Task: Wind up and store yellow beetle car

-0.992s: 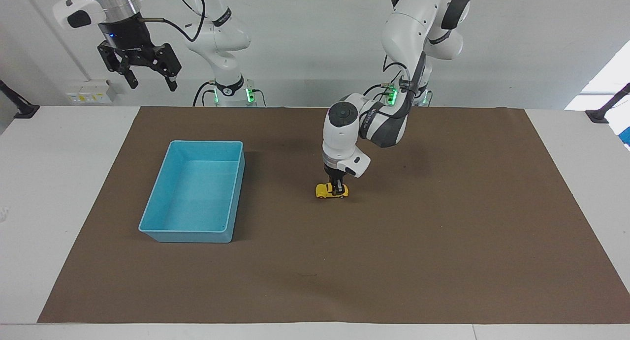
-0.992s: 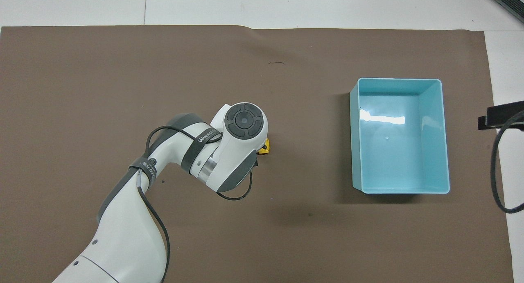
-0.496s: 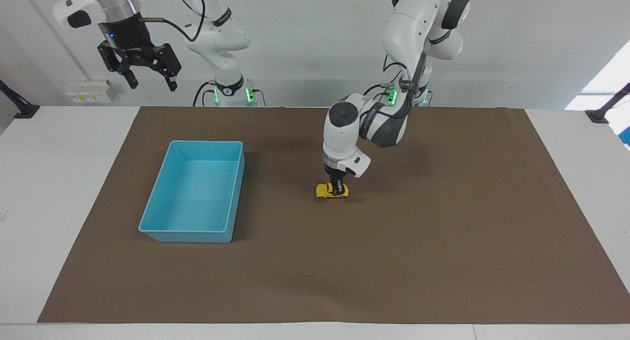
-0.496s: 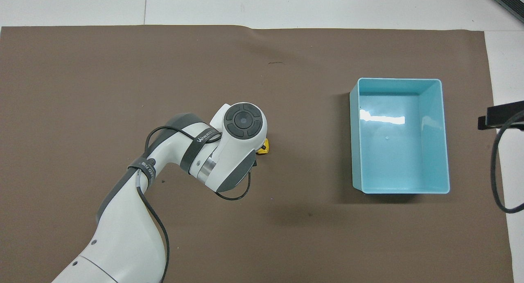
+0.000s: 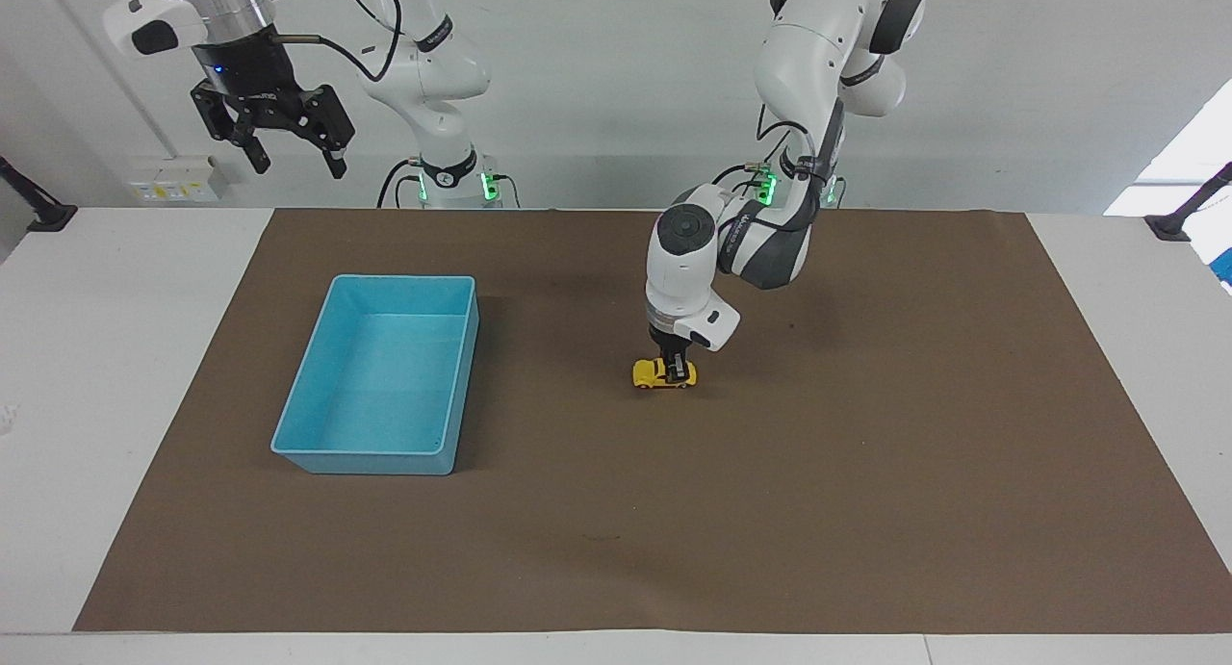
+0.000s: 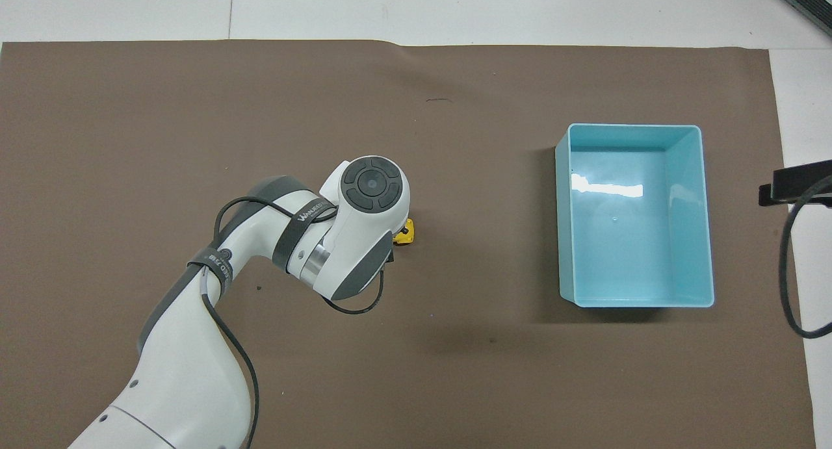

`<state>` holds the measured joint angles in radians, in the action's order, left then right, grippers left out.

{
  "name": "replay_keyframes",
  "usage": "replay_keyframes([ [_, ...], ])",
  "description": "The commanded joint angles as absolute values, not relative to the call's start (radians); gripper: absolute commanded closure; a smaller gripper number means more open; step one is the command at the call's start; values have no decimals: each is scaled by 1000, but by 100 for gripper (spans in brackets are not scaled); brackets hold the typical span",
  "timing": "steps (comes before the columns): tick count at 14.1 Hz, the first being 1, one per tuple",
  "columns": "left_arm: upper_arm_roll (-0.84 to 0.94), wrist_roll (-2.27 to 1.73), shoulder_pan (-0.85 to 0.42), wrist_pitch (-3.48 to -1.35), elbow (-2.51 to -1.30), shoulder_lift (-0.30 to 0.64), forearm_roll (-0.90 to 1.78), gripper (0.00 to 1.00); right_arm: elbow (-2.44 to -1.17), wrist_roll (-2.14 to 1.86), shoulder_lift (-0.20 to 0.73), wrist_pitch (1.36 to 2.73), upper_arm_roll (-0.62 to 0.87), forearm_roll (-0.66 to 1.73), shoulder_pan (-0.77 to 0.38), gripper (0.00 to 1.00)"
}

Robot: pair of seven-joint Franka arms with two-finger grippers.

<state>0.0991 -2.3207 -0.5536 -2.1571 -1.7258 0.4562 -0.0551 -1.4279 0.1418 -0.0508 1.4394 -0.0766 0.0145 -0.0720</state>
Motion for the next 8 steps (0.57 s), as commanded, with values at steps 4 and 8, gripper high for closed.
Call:
replay_keyframes([
  [4,95,-2292,-499,-2132,-1779,454,-110,79,-1433,158,-61,1427,-74,25,-64,0],
  [8,94,-2257,-453,-2112,-1782,453,-124,79,-1433,158,-61,1427,-74,25,-64,0],
])
